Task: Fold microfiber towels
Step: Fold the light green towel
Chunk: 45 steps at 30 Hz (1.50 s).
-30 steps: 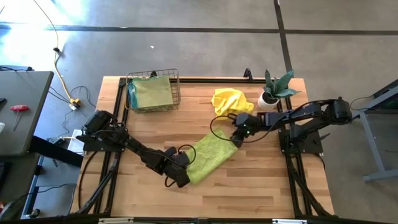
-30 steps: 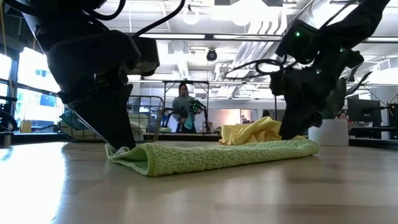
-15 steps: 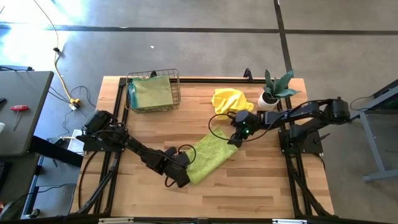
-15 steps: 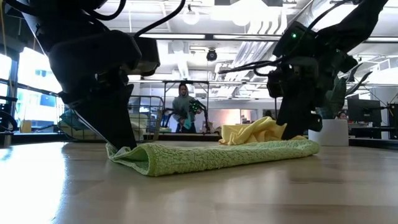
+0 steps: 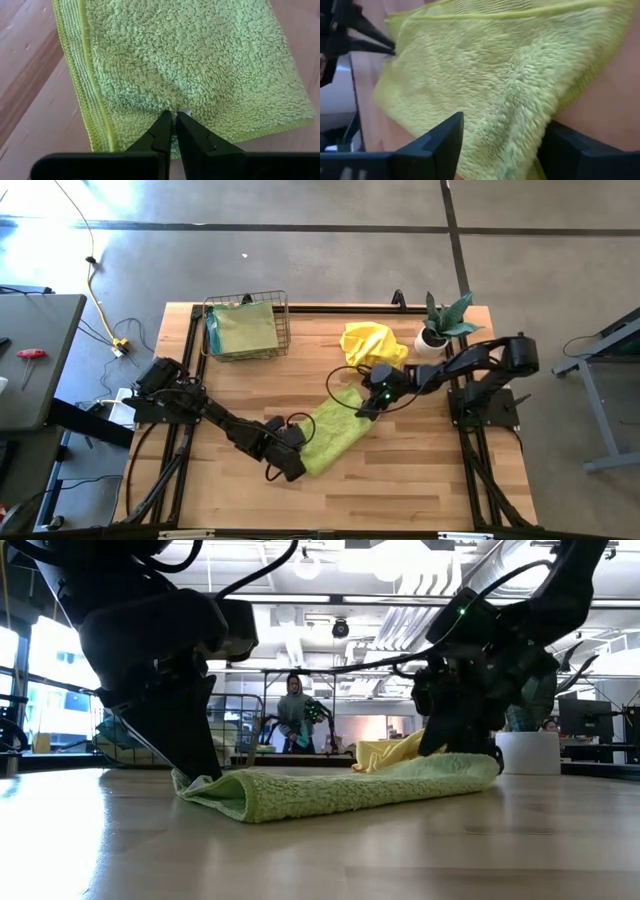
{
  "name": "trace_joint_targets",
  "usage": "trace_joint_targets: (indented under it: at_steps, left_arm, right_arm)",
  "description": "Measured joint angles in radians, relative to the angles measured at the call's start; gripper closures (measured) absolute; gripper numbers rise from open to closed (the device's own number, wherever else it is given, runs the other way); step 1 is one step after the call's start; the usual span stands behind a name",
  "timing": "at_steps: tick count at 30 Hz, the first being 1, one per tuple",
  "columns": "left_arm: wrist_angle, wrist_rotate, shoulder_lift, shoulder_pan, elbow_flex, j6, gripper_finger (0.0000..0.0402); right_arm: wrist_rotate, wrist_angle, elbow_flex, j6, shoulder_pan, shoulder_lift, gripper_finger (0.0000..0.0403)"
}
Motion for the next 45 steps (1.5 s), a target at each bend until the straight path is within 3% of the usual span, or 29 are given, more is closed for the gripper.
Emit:
trace_joint_targets:
  at_steps: [6, 16, 25, 30, 34, 37, 45]
  left_arm:
    - [0.001, -0.002, 0.000, 0.001, 0.000, 0.019, 0.0382]
    - [0.036, -0.004, 0.001, 0.002, 0.000, 0.014, 0.0382]
    - [0.215, 0.030, 0.001, 0.002, 0.000, 0.143, 0.0382]
    - [0.233, 0.058, -0.013, 0.002, 0.001, 0.169, 0.0382]
    - [0.227, 0.064, -0.041, 0.002, 0.000, 0.187, 0.0382]
    - [0.237, 0.061, -0.060, 0.002, 0.002, 0.196, 0.0382]
    - [0.235, 0.058, -0.089, -0.021, 0.003, 0.204, 0.0382]
  right_arm:
    - [-0.035, 0.016, 0.002, 0.009, 0.017, 0.040, 0.0248]
    - [-0.036, -0.035, 0.000, -0.051, -0.010, 0.035, 0.0395]
    - [-0.017, -0.152, -0.003, -0.081, -0.037, -0.023, 0.0399]
    - [0.134, -0.348, 0.016, -0.105, -0.030, -0.124, 0.0401]
    - [0.353, -0.667, 0.120, -0.164, 0.011, -0.151, 0.0402]
    - [0.470, -0.793, 0.205, -0.183, 0.055, -0.149, 0.0402]
    - [0.485, -0.831, 0.321, -0.138, 0.137, -0.130, 0.0402]
